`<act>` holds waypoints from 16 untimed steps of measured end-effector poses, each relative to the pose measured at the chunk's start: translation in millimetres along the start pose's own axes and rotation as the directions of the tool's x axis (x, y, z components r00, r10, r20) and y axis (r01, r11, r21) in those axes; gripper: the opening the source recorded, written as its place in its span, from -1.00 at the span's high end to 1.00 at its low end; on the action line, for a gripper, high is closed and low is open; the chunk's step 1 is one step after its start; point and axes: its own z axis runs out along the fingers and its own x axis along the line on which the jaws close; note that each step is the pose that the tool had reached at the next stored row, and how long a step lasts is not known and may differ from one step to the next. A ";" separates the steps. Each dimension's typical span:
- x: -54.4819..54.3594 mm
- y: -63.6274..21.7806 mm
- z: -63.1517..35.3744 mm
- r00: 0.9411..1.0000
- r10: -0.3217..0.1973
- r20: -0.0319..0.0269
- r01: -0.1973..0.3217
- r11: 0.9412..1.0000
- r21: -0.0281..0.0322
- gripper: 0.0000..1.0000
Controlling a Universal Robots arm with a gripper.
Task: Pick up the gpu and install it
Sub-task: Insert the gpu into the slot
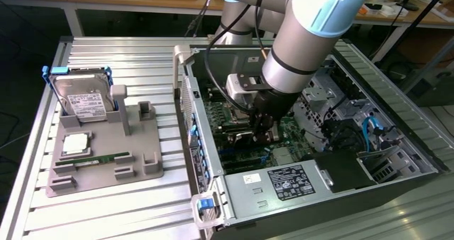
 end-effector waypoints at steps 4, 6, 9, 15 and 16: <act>0.0 0.0 0.0 1.000 0.000 0.000 0.000 1.000 0.000 0.47; -0.1 0.0 0.0 1.000 0.000 0.000 0.000 1.000 0.000 0.47; -1.0 0.0 0.0 1.000 0.000 0.000 0.000 1.000 0.000 0.47; -1.1 0.0 0.0 1.000 0.000 0.000 0.000 1.000 0.000 0.47; -1.1 0.0 0.0 1.000 0.000 0.000 0.000 1.000 0.000 0.47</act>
